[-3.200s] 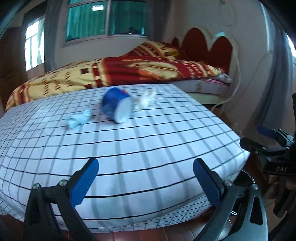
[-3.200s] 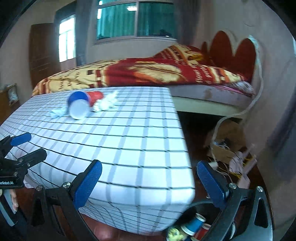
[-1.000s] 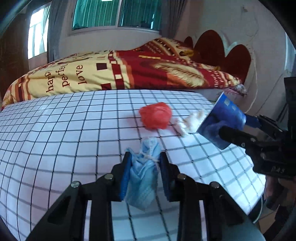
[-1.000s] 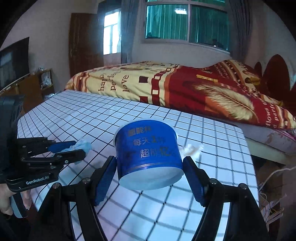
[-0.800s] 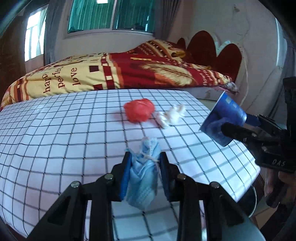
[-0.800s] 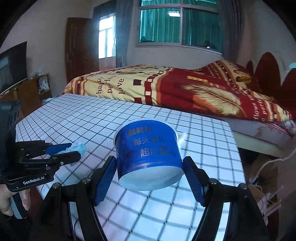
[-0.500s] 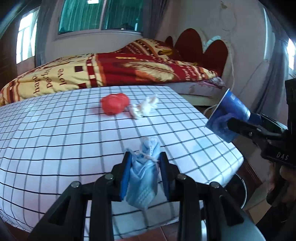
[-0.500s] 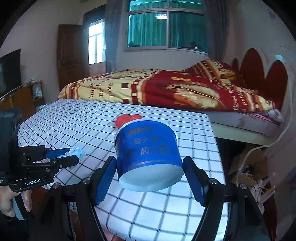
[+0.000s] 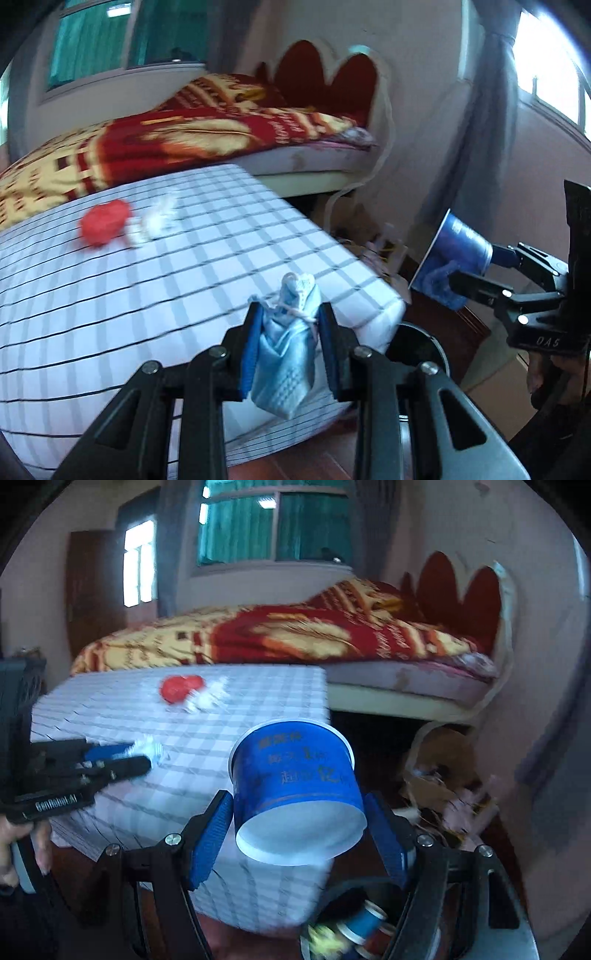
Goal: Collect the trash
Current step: 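Carry the light blue cloth and blue tin over the bin and open both tools, then move both open tools back from the bin to the table, then grasp the red ball with the left tool while the right tool grasps the white tissue, then carry the red ball and white tissue over the bin and open both tools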
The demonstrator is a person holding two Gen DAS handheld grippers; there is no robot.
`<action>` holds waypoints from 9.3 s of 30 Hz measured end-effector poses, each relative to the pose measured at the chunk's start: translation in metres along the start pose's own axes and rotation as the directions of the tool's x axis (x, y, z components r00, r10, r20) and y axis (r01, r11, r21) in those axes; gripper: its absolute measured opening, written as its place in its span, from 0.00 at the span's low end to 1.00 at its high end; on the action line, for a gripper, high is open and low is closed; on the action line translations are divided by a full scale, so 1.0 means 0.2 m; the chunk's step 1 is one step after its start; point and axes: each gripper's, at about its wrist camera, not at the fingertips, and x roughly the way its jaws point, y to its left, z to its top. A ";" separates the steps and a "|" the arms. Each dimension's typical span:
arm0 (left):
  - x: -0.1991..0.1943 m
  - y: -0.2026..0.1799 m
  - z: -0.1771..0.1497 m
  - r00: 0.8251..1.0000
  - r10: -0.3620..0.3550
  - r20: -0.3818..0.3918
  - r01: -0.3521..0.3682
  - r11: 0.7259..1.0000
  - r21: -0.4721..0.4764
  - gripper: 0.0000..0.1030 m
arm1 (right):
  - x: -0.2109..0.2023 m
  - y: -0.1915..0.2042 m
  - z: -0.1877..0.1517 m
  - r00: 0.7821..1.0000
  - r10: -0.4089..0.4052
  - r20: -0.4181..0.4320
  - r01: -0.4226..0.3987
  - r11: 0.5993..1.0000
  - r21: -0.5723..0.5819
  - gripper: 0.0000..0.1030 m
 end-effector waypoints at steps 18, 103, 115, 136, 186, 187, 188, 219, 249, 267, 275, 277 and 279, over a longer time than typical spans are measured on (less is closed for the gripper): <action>0.33 -0.65 -0.17 0.957 -0.228 -0.181 0.256 0.955 0.152 0.30 | -0.04 -0.47 -0.56 0.974 -0.078 -0.215 0.104 0.988 0.113 0.72; 0.73 -0.67 -0.52 0.950 -0.003 -0.311 0.044 0.992 0.122 1.00 | 0.30 -0.63 -0.97 0.880 -0.165 -0.445 0.274 0.942 0.193 1.00; 0.49 -0.62 -0.41 0.973 0.034 -0.229 -0.008 0.994 0.113 1.00 | 0.11 -0.52 -0.80 0.912 -0.198 -0.360 0.273 0.947 0.170 1.00; 0.09 -0.33 -0.19 0.988 0.147 -0.053 -0.146 0.989 0.035 1.00 | 0.00 -0.22 -0.38 0.974 -0.171 -0.149 0.191 0.973 0.132 1.00; 0.09 1.19 0.17 0.916 0.395 -0.063 -0.399 0.894 -0.203 0.91 | 1.30 0.96 0.71 0.962 0.214 -0.170 -0.240 0.959 -0.151 0.75; 0.11 1.21 0.18 0.918 0.392 -0.068 -0.397 0.896 -0.201 0.91 | 1.36 0.97 0.72 0.959 0.213 -0.185 -0.242 0.959 -0.149 0.74; 0.13 1.23 0.19 0.918 0.391 -0.070 -0.397 0.896 -0.198 0.91 | 1.41 0.97 0.73 0.958 0.212 -0.196 -0.242 0.959 -0.146 0.72; 0.51 1.19 0.37 0.962 0.237 -0.137 -0.255 0.959 -0.127 0.38 | 1.53 0.71 0.82 0.952 0.239 -0.192 -0.254 0.966 -0.056 0.29; -0.06 0.59 0.06 0.979 0.206 -0.001 -0.205 0.974 -0.100 0.38 | 0.48 0.37 0.31 0.977 0.208 -0.033 -0.208 0.978 0.017 0.29; -0.12 0.25 -0.04 0.993 0.111 0.028 -0.108 0.990 -0.095 0.37 | 0.08 0.09 0.07 0.994 0.097 0.040 -0.100 0.993 0.070 0.29; -0.09 0.09 -0.04 0.998 0.056 0.032 -0.053 0.996 -0.068 0.37 | -0.04 -0.07 -0.02 0.998 0.029 0.049 -0.034 0.992 0.119 0.29; -0.07 0.05 -0.04 0.999 0.039 0.030 -0.037 0.998 -0.058 0.37 | -0.07 -0.11 -0.04 0.999 0.014 0.046 -0.020 0.991 0.129 0.29; -0.06 0.01 -0.04 0.999 0.023 0.026 -0.021 0.999 -0.046 0.37 | -0.08 -0.13 -0.07 0.999 0.002 0.042 -0.008 0.990 0.138 0.29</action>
